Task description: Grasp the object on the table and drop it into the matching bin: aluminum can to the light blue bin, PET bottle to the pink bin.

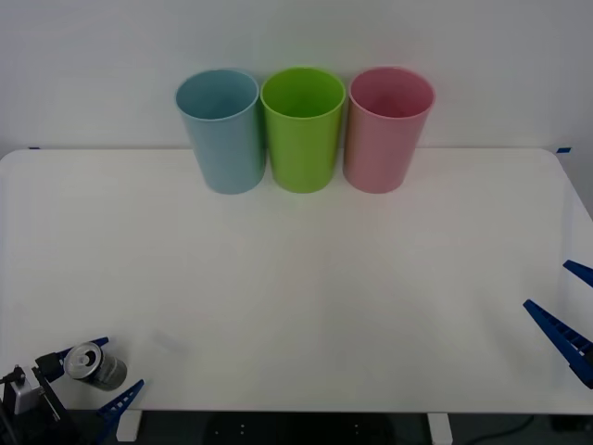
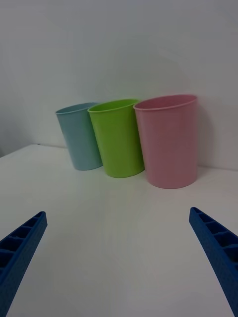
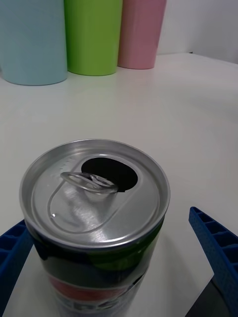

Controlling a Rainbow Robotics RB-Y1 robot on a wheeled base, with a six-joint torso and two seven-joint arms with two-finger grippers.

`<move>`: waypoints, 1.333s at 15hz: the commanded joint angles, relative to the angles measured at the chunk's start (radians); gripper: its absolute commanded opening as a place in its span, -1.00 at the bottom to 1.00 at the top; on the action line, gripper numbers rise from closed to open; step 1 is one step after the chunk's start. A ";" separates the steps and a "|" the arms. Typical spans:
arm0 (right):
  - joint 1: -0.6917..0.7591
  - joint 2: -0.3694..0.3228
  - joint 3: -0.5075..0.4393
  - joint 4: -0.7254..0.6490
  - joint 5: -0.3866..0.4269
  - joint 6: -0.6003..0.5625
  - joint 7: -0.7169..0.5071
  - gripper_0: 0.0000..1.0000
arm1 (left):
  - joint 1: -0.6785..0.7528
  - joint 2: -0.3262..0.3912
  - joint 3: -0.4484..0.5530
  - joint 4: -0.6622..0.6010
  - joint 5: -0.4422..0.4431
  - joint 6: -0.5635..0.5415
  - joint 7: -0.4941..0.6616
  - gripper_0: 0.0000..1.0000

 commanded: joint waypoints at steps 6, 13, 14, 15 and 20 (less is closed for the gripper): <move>0.000 0.000 0.000 0.000 0.000 0.000 0.000 1.00 | -0.002 0.000 -0.001 0.000 0.012 0.000 -0.007 -1.00; 0.000 0.000 0.000 0.000 0.000 0.000 0.000 1.00 | -0.004 0.000 0.001 0.000 0.031 0.000 0.001 -1.00; 0.000 0.000 0.000 0.000 0.000 0.000 0.000 1.00 | -0.005 0.000 0.001 0.000 0.037 0.000 0.002 -1.00; 0.000 0.000 0.000 0.000 0.000 0.000 0.000 1.00 | -0.005 -0.001 0.001 0.000 0.046 0.000 0.004 -1.00; 0.000 0.000 0.000 0.000 0.000 0.000 0.000 1.00 | -0.011 0.000 -0.001 -0.035 0.123 0.037 0.031 -1.00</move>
